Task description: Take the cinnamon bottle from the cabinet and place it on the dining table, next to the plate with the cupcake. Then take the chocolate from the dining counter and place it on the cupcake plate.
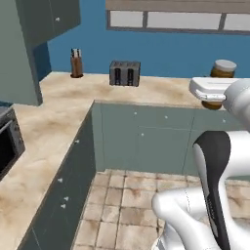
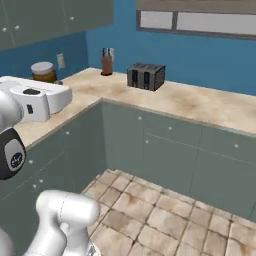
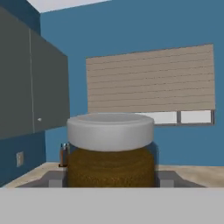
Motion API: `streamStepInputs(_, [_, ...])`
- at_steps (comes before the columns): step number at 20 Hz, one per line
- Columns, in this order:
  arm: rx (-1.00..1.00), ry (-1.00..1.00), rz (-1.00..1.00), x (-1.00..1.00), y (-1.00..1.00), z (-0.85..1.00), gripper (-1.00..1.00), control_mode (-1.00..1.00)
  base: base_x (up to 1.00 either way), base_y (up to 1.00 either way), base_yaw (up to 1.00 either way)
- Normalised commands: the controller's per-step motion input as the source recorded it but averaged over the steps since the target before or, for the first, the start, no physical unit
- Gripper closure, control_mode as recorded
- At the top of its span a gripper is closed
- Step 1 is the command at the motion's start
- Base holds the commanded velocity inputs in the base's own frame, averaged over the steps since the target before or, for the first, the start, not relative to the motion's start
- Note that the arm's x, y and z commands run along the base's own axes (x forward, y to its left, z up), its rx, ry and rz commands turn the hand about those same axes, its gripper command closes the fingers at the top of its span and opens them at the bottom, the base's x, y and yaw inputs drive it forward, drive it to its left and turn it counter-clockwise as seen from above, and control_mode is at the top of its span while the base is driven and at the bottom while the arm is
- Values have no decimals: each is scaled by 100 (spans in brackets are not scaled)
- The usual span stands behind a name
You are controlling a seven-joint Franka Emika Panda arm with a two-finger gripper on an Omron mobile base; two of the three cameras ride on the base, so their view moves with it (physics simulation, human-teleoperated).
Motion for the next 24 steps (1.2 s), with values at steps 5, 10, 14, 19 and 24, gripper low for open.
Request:
streamStepInputs(5, [0, 0, 0, 0, 0, 0, 100, 100, 0, 0, -99])
streamStepInputs(10, [0, 0, 0, 0, 0, 0, 100, 100, 0, 0, -97])
streamStepInputs(14, [0, 0, 0, 0, 0, 0, 100, 100, 0, 0, -95])
streamStepInputs(19, [0, 0, 0, 0, 0, 0, 100, 100, 3, 5, -90])
streamStepInputs(24, [0, 0, 0, 0, 0, 0, 100, 100, 41, 39, -73])
